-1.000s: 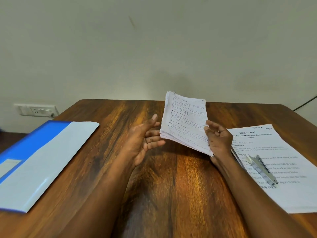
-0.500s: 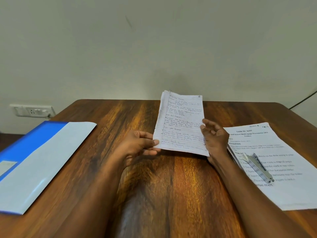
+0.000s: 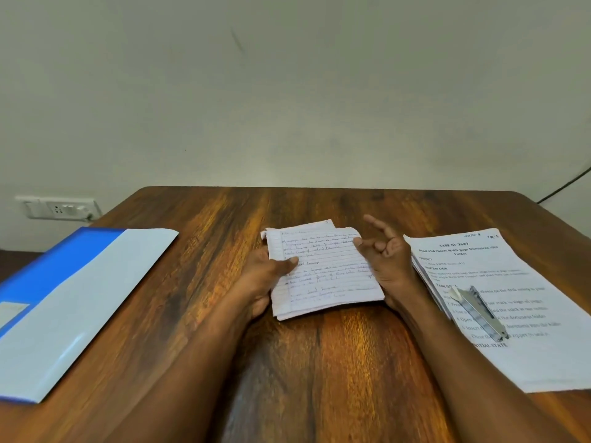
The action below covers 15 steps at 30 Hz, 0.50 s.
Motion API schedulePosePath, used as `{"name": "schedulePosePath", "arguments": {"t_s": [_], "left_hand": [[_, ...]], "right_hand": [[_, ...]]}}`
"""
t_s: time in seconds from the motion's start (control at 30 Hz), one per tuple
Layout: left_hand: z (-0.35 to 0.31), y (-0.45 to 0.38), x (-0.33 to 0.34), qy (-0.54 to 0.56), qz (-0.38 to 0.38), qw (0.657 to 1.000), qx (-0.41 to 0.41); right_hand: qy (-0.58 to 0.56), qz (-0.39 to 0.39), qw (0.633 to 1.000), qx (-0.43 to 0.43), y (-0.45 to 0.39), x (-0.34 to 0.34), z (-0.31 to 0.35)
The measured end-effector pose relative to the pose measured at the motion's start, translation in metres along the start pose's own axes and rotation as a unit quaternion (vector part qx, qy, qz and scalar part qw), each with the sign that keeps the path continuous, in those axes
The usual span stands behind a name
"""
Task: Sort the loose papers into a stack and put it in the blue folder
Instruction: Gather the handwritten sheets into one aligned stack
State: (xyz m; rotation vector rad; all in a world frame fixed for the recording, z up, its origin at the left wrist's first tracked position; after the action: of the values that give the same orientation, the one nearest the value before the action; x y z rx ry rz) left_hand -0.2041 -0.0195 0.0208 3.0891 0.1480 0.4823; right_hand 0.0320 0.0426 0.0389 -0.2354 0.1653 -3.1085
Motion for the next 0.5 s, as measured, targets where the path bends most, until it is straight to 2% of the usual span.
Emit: {"name": "schedulePosePath", "arguments": {"t_s": [0.1,0.3,0.5], "left_hand": [[-0.001,-0.007,-0.013,-0.003,-0.034,0.999,0.010],[-0.005,-0.016,-0.050,-0.020,-0.131,0.991,0.013],[-0.012,-0.015,-0.054,-0.066,-0.152,0.986,0.025]], "right_hand": [[-0.037,0.028,0.998,0.045,0.000,0.002,-0.006],[-0.027,0.100,0.994,0.036,0.005,0.012,-0.003],[0.014,0.148,0.988,0.028,0.012,0.023,0.000]]}}
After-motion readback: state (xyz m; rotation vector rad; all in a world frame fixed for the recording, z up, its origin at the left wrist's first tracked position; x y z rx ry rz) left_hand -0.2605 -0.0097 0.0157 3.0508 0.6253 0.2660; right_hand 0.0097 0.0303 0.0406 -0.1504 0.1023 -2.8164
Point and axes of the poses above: each hand's wrist, its own y-axis away from the middle knuckle, its own x-axis out of the palm, z = x × y, the point moved 9 cm from there along -y, towards the middle knuckle, and after that the axes turned 10 degrees about x, right-handed, at the moved point
